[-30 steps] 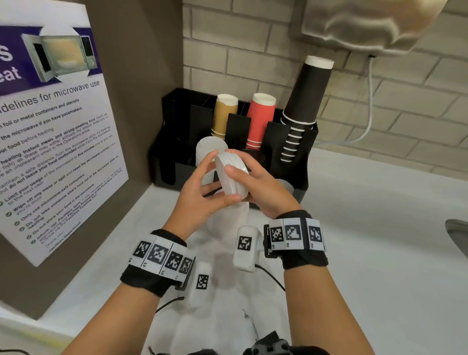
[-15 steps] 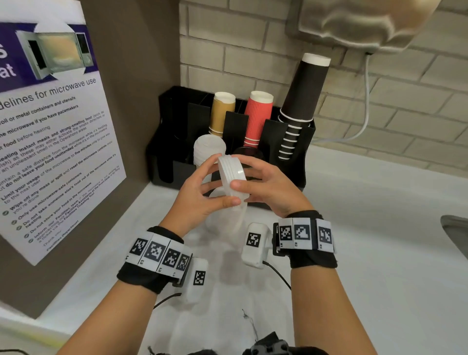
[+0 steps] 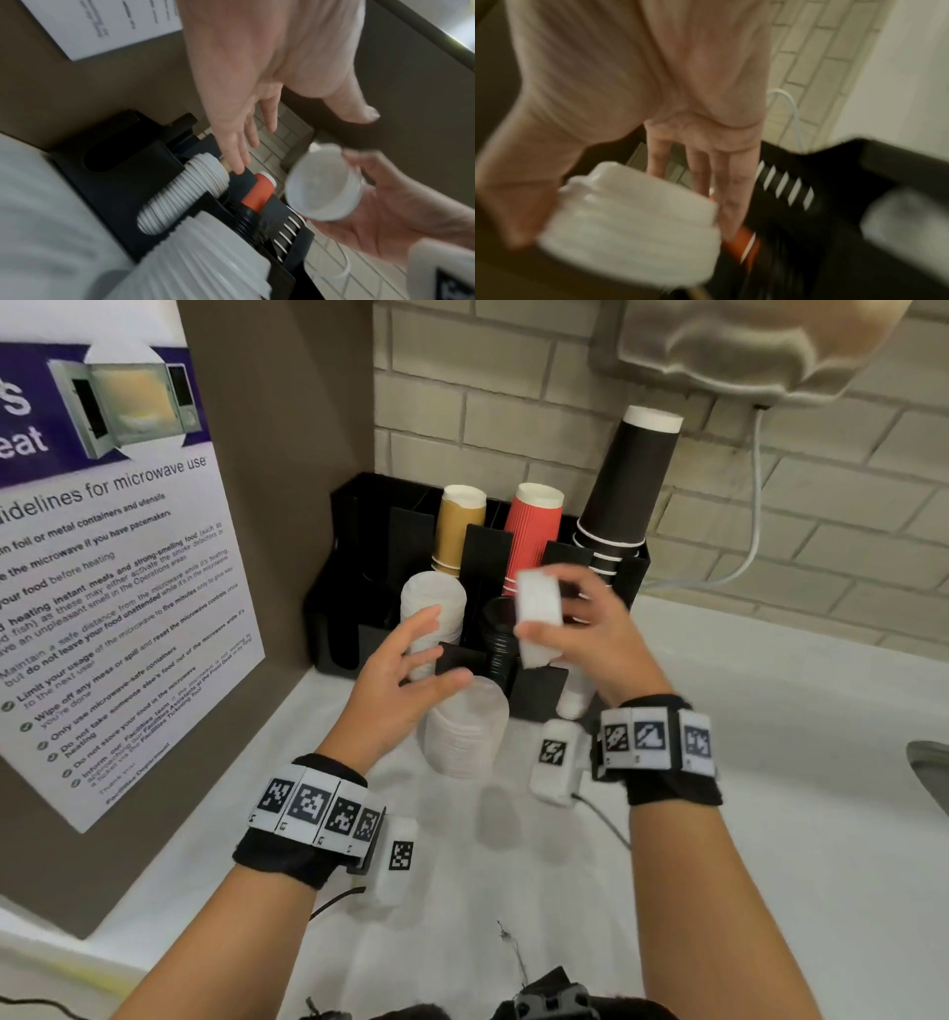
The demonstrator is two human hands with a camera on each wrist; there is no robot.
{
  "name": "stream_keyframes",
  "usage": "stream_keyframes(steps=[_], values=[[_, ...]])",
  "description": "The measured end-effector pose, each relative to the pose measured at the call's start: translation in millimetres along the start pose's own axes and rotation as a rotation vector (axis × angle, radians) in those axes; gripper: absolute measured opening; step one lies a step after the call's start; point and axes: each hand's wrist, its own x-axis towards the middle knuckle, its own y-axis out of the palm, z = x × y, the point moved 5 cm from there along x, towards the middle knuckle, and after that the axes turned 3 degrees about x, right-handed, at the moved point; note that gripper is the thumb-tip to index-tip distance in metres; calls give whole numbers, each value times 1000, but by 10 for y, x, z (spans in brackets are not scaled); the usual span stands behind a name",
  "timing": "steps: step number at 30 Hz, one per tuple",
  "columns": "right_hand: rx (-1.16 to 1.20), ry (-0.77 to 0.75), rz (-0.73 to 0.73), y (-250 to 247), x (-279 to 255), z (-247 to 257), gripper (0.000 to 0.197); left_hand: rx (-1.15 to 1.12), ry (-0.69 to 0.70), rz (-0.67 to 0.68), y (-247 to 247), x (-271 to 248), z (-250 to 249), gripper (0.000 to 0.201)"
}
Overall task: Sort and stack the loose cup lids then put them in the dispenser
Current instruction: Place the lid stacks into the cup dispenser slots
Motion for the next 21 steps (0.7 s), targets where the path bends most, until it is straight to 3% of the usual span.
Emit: stream_keyframes(steps=[2,4,12,21], values=[[-147,-73,-160,-302,174,57,60,79,11,-82,-136,-11,0,43],[-341,-86,-212,-533,331,44,63,129,13,-144,-250,-20,25,29],[-986,158,98,-607,544,-630,74,147,20,-180,-403,-60,27,21],[-1272,245,339,-433,642,-709,82,151,24,-168,-398,-75,42,25]])
